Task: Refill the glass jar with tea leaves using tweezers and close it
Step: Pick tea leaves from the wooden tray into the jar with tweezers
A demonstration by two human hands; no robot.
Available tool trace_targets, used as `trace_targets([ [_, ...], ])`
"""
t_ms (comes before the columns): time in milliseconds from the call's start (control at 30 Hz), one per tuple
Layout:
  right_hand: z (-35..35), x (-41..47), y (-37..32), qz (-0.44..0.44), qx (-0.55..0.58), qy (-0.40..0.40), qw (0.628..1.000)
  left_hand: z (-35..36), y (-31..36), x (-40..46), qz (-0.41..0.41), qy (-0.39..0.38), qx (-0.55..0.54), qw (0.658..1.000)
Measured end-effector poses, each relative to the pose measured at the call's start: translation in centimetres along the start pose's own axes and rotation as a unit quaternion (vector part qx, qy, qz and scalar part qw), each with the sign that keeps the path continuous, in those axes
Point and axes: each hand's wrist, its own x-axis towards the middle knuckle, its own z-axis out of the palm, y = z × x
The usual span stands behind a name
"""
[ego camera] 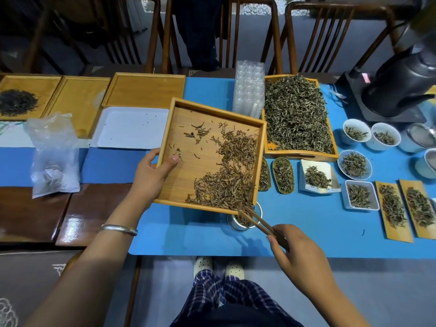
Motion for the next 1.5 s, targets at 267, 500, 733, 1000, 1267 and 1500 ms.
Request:
trace_targets([
  [267, -0.7, -1.2, 1.0, 0.014, 0.005, 0.019, 1.000, 0.3, 0.6, -0.2, 0.006, -0.009, 0.003, 1.000],
  [500, -2.6, 2.0, 0.2, 0.004, 0.037, 0.094, 0.995, 0.4, 1.2, -0.4, 0.013, -0.016, 0.011, 1.000],
  [733, -2.0, 4.4, -1.6, -0.011, -0.016, 0.059, 0.998, 0.3, 1.1, -0.5, 0.016, -0.017, 0.006, 1.000],
  [1000, -0.6, 3.2, -2.2, 0.002, -0.047, 0.025, 0.999, 0.1, 0.5, -0.2, 0.010, -0.006, 0.008, 1.000],
  [1267, -0.4, 1.5, -1.8, 0.023, -0.036, 0.019, 0.999, 0.2, 0.6, -0.2, 0.012, -0.016, 0.006, 1.000],
  [1500, 0.0, -0.3, -1.4, 0.038, 0.012, 0.013, 0.999, 0.2, 0.7, -0.1, 0.012, -0.012, 0.008, 1.000],
])
